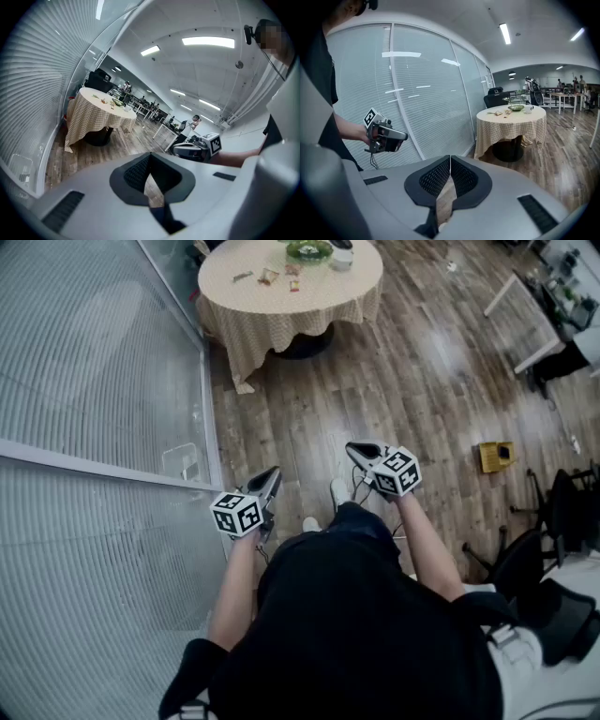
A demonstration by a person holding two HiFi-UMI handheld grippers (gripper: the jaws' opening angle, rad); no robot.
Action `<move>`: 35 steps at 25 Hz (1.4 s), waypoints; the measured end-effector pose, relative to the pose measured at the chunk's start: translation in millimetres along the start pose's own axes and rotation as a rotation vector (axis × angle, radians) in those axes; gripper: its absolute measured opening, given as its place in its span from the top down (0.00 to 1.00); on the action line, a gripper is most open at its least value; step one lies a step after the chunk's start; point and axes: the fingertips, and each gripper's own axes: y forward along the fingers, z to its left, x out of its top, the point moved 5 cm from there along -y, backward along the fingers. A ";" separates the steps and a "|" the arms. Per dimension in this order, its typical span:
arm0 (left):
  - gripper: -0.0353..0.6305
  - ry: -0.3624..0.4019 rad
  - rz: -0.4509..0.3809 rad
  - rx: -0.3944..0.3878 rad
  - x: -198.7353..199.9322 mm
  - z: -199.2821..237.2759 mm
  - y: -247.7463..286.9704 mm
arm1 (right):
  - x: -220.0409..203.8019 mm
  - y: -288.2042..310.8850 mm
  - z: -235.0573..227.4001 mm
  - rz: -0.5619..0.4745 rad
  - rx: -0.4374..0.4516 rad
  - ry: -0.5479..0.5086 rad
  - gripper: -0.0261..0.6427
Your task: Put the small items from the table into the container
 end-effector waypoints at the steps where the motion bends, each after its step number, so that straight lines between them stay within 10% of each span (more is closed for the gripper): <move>1: 0.94 -0.002 0.000 0.001 -0.8 0.3 -0.6 | -3.4 0.8 2.1 0.006 0.004 0.002 0.91; 18: 0.94 -0.013 0.010 0.009 2.5 4.8 13.7 | -13.1 10.1 -0.6 0.027 0.045 -0.002 0.91; 35: 0.94 -0.077 0.006 0.112 39.7 12.1 91.7 | 4.3 29.1 -104.0 0.056 0.133 0.061 0.91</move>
